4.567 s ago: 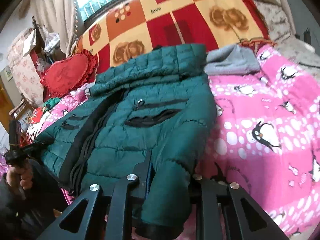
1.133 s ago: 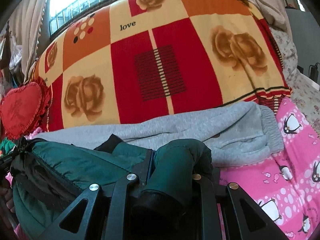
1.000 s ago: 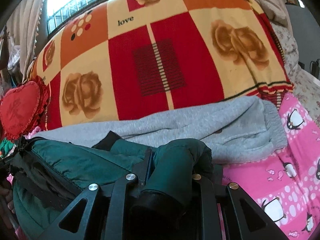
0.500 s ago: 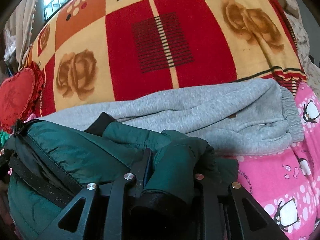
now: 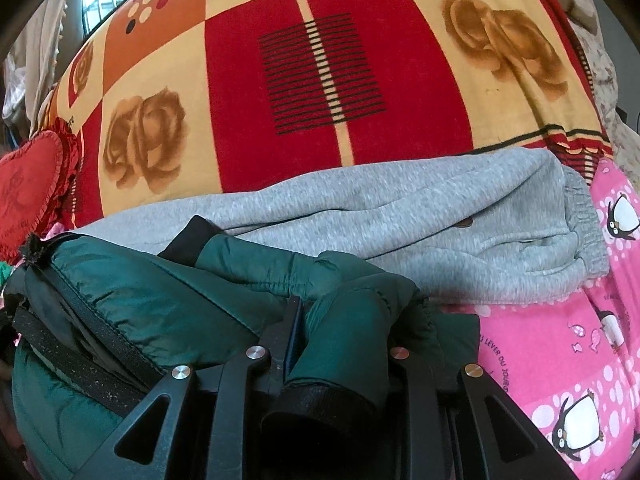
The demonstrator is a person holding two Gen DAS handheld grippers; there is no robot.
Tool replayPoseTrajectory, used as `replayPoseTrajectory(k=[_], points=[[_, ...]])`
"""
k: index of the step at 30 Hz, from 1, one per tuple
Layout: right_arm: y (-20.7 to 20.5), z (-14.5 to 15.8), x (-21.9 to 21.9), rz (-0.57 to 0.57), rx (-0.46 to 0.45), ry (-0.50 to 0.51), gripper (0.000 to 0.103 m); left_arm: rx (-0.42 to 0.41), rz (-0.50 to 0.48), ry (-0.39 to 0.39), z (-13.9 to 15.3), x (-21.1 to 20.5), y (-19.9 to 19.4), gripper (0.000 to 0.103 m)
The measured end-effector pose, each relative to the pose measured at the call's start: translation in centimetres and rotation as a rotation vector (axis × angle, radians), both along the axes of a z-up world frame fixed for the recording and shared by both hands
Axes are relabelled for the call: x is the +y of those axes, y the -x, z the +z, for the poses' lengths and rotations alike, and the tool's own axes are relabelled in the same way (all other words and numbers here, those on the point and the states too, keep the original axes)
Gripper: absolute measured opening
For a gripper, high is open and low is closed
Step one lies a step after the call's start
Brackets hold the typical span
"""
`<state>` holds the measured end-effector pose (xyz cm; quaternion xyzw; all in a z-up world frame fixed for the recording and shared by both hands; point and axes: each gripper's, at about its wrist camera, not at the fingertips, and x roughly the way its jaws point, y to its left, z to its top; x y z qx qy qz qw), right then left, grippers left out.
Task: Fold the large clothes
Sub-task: 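Lay the hem on the jacket near the collar and open both tools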
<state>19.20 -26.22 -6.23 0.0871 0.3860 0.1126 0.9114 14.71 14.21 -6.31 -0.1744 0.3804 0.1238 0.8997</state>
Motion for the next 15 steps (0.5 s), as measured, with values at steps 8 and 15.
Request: replayPoseTrajectory(k=[8,15], points=[[0.2,0.5,-0.7,-0.009,0.023,-0.051,0.026,0.010,0.007,0.009,1.4,-0.1,0.2,0.016],[0.3,2.1,-2.2,-0.036,0.080,-0.174,0.034,0.031,-0.007,-0.036,3.2,-0.5,0.1,0.021]])
